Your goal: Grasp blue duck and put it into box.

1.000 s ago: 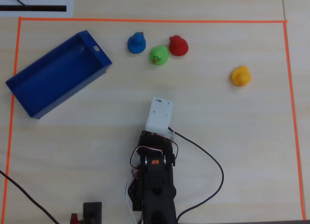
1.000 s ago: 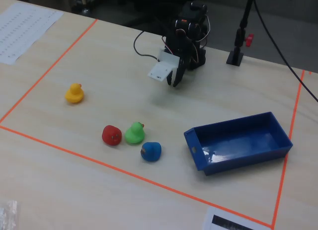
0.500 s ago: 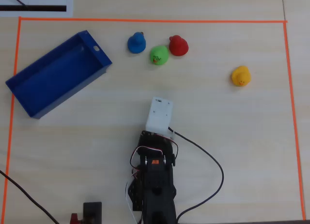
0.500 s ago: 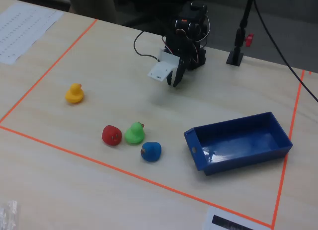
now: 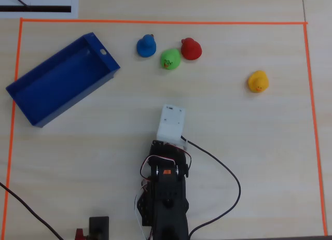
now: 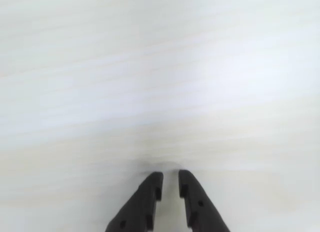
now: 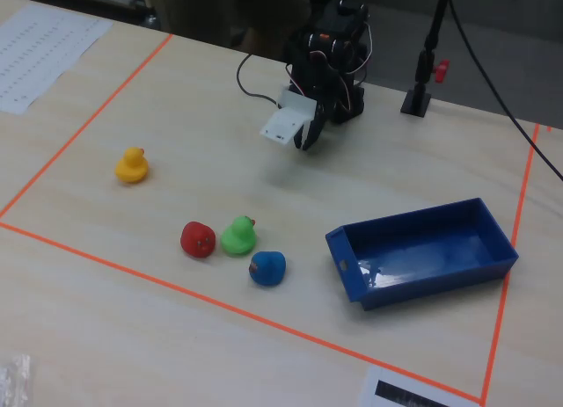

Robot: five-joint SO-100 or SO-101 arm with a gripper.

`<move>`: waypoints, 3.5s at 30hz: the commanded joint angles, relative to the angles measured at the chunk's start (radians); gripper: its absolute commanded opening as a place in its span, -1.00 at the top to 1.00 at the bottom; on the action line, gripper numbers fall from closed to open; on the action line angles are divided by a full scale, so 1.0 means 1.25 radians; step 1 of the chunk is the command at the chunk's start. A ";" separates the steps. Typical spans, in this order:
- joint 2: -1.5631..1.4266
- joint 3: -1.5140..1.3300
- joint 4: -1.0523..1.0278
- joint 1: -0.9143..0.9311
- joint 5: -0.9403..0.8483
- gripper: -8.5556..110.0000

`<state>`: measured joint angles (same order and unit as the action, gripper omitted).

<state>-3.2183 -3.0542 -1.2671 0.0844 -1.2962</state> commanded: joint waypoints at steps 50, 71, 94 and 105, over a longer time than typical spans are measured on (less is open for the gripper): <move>1.394 1.424 0.265 0.043 0.136 0.86; 1.643 1.654 0.184 -0.109 0.185 0.37; 1.822 1.665 0.320 -0.047 0.134 0.37; 1.831 1.678 0.314 -0.065 0.268 0.86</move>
<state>-0.8652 -1.0063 -0.8253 0.0169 -1.0538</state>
